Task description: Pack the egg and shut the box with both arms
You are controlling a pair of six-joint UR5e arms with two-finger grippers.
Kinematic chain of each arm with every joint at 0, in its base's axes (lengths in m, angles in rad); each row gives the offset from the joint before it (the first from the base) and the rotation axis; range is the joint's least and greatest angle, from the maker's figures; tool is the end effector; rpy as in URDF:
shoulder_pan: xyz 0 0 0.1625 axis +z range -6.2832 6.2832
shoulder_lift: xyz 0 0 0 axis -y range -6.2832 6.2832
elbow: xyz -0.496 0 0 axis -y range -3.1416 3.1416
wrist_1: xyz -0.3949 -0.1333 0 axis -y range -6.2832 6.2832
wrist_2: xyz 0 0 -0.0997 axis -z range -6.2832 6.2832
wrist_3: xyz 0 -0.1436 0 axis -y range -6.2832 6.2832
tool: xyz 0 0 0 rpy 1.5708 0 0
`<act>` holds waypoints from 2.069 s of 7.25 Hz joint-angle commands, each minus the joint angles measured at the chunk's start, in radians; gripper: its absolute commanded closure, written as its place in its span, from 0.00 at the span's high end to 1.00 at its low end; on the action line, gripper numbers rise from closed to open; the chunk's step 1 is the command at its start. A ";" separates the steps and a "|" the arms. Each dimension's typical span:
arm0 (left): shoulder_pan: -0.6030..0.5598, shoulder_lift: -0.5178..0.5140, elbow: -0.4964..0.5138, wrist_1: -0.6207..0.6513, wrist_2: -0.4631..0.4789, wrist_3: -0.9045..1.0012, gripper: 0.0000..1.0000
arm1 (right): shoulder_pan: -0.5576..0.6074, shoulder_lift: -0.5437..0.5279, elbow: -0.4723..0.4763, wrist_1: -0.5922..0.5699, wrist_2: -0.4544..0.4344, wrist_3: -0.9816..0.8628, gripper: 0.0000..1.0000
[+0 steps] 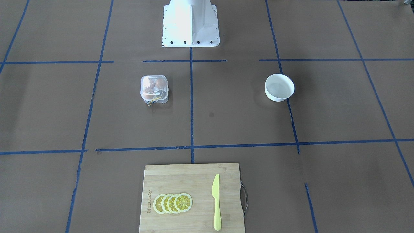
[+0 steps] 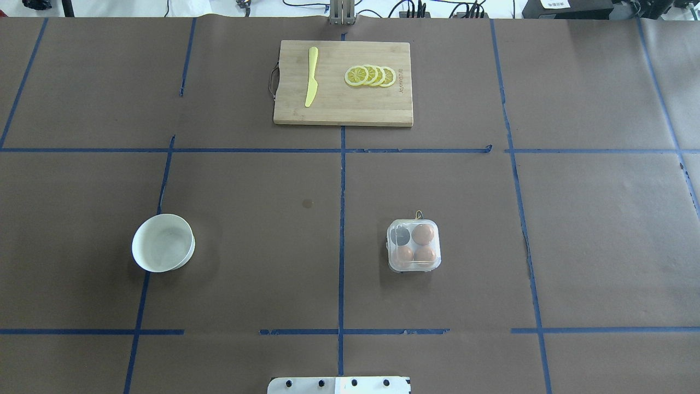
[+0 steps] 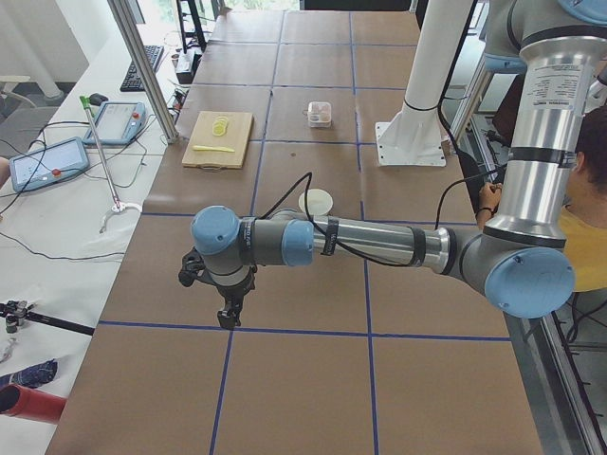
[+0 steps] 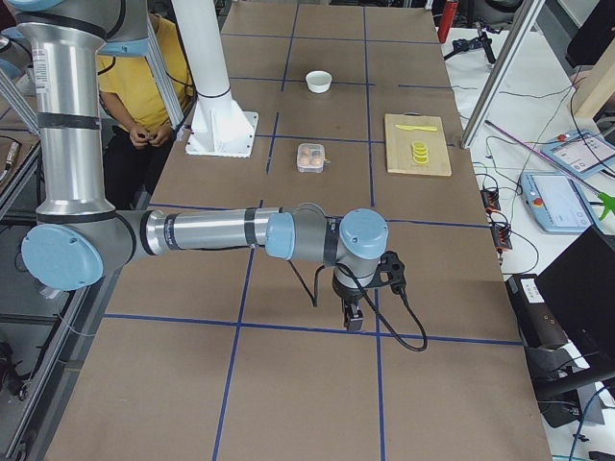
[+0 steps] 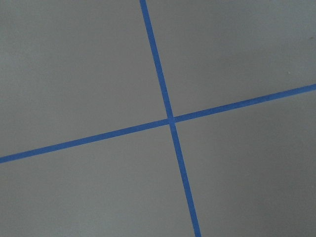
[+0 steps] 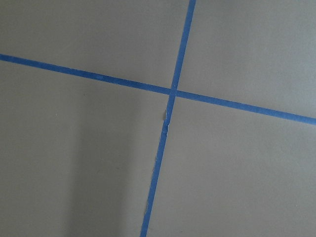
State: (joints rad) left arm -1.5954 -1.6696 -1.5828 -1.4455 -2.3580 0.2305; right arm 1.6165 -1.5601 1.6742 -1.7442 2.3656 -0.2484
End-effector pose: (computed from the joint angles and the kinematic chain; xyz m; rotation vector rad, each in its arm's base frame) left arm -0.0448 -0.5387 0.7152 0.0867 0.7838 0.1894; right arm 0.0532 -0.4893 0.7198 0.0610 -0.7952 -0.1683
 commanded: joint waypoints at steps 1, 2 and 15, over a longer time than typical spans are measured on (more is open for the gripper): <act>0.002 0.005 -0.026 -0.025 -0.017 -0.040 1.00 | -0.001 0.023 -0.004 -0.012 0.024 0.023 1.00; 0.002 0.010 -0.028 -0.027 -0.018 -0.040 1.00 | -0.003 0.022 -0.001 -0.006 0.027 0.038 1.00; 0.002 0.005 -0.112 -0.073 -0.018 -0.045 1.00 | -0.030 0.058 0.010 0.032 0.083 0.169 1.00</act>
State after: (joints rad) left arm -1.5939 -1.6631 -1.6890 -1.5177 -2.3749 0.1856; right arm 1.5863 -1.4994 1.6776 -1.7161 2.4476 -0.0790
